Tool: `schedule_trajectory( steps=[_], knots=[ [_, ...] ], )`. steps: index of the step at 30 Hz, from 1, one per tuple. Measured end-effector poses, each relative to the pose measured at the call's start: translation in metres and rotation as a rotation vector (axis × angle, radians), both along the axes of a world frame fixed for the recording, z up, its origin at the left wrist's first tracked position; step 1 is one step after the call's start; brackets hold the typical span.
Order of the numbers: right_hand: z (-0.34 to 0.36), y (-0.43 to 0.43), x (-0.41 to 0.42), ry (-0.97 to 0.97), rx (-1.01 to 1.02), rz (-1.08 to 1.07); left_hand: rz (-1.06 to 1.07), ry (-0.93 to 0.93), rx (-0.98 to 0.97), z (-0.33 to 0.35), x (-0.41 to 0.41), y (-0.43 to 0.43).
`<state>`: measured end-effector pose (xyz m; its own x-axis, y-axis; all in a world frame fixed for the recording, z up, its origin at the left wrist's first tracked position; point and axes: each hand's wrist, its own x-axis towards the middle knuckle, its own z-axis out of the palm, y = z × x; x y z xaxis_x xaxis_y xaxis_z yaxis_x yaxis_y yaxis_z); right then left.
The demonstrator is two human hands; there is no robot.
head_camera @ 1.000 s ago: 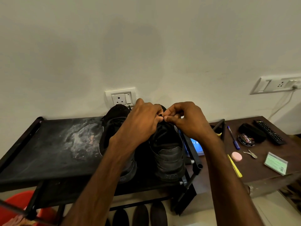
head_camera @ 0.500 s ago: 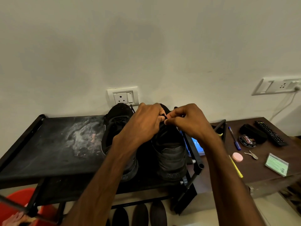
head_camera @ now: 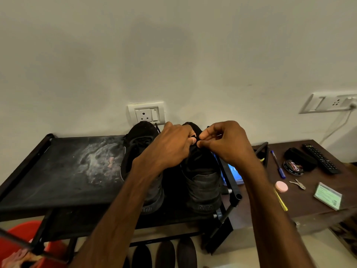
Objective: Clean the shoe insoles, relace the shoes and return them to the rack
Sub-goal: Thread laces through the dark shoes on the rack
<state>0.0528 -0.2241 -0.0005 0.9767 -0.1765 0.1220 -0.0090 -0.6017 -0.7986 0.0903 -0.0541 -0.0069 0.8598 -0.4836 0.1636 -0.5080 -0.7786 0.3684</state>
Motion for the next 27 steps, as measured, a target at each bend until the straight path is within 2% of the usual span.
schedule_trajectory(
  steps=[7,15,22,27],
  knots=[
    [0.008,0.022,-0.002,-0.037,-0.234,-0.098,0.015,0.122,-0.046,0.005,0.001,0.005],
    [0.004,0.022,-0.006,-0.067,-0.172,-0.115,0.027,0.179,-0.088,0.005,0.005,0.006],
    [-0.007,0.021,-0.006,-0.154,-0.113,-0.075,0.024,0.145,-0.057,0.007,0.005,0.008],
    [-0.009,0.012,-0.006,-0.262,-0.228,0.049,-0.031,0.183,-0.169,0.012,0.007,0.013]
  ],
)
